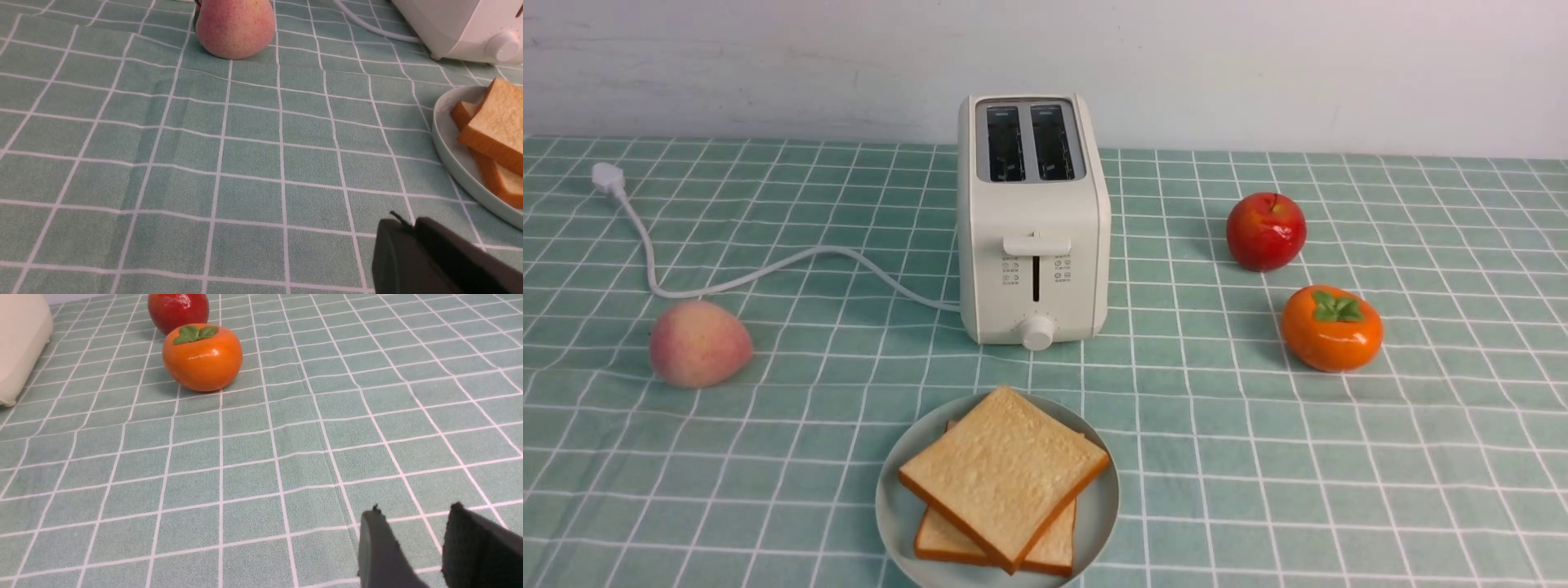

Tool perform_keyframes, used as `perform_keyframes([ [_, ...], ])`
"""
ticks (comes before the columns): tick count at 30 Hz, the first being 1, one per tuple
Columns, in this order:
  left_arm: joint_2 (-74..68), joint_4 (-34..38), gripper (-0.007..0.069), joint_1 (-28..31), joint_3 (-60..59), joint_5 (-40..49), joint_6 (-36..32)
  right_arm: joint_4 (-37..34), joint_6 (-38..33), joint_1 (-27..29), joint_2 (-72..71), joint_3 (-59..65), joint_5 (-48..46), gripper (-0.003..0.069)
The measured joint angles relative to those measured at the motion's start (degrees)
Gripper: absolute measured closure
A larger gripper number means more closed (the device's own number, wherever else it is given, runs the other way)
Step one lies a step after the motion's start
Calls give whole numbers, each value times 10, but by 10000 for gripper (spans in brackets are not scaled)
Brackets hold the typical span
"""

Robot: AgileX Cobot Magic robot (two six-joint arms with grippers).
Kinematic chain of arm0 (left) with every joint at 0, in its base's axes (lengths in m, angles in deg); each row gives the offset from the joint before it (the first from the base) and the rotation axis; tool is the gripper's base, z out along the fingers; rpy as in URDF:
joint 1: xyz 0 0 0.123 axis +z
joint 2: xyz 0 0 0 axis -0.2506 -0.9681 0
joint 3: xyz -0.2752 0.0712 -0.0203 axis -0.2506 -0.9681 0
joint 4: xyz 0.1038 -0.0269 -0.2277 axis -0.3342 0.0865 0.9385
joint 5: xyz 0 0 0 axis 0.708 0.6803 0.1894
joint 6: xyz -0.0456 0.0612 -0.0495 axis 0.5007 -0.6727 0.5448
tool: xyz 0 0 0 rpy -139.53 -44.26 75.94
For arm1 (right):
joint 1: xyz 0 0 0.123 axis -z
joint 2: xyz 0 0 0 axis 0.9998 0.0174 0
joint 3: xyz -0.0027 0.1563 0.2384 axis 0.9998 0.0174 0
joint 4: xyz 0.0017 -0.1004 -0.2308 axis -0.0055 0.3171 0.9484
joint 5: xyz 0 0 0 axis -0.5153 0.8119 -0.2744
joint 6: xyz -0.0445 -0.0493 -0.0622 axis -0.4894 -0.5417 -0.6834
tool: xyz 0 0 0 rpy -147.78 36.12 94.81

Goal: Take toasted bread from bread machine on blue coffee table place on plate.

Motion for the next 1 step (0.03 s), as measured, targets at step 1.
perform_keyframes([
  [1,0,0,586,0,0,0,0,0,0,0,0,0,0,419],
])
